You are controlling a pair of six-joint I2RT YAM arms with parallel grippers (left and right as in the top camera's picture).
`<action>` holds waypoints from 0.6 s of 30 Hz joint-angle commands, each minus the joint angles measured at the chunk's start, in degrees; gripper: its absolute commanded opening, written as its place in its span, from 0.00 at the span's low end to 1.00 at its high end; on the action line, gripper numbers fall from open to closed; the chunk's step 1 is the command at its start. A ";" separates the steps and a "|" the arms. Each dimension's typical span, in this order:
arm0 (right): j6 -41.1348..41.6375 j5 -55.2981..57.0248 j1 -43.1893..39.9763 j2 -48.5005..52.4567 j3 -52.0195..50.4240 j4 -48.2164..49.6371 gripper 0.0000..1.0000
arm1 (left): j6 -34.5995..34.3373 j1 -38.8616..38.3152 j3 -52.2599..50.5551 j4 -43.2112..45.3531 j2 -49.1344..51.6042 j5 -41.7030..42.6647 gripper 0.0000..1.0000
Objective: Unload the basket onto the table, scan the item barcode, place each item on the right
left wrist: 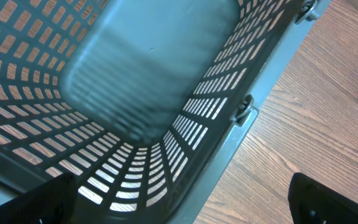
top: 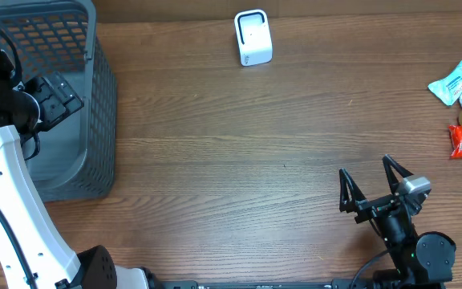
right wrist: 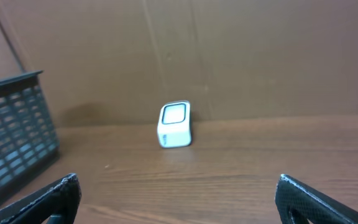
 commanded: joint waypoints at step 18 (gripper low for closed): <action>1.05 0.61 -6.34 -1.29 -7.30 8.04 1.00 | 1.09 -0.09 0.37 -0.09 0.20 -0.70 1.00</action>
